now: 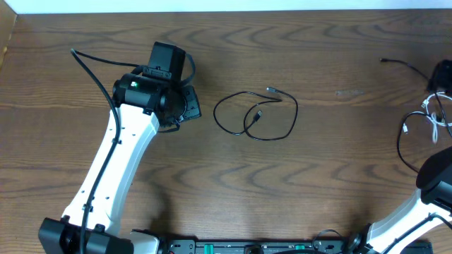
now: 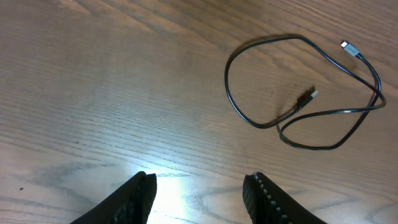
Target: Untangle cables
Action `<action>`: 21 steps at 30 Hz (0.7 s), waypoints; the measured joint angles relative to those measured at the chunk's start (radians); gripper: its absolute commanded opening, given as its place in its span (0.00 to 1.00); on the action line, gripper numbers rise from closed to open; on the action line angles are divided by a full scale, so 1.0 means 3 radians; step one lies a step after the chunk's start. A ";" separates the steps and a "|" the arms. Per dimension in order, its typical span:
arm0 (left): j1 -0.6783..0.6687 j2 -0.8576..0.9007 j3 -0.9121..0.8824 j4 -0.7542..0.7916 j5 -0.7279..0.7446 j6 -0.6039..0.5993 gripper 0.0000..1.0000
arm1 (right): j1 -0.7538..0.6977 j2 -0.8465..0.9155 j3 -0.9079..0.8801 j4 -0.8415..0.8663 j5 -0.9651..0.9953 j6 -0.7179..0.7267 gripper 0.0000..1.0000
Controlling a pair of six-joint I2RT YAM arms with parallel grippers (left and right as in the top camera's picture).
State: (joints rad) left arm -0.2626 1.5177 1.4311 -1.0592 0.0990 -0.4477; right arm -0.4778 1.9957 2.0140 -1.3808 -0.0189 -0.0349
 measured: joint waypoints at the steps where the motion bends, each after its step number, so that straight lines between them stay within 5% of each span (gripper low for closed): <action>1: 0.0000 0.0000 0.0000 0.0000 0.0000 0.0000 0.51 | 0.0000 0.0000 0.0000 0.0031 -0.0161 0.0001 0.63; 7: 0.0000 0.0000 0.0000 0.0000 0.0000 0.0000 0.51 | 0.0106 0.0000 -0.0065 0.0376 -0.0938 0.0144 0.65; 16: 0.0000 0.0000 0.0000 -0.0003 0.0000 0.0000 0.51 | 0.0216 0.0004 -0.0629 0.0788 -0.0398 0.1217 0.77; 21: 0.0000 0.0000 0.0000 0.0037 0.0000 0.0000 0.51 | 0.0245 0.0008 -0.0829 0.0776 -0.0492 0.0999 0.79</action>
State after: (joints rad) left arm -0.2626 1.5177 1.4311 -1.0481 0.0990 -0.4477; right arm -0.4042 1.9980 1.7653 -1.1481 -0.1665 0.2649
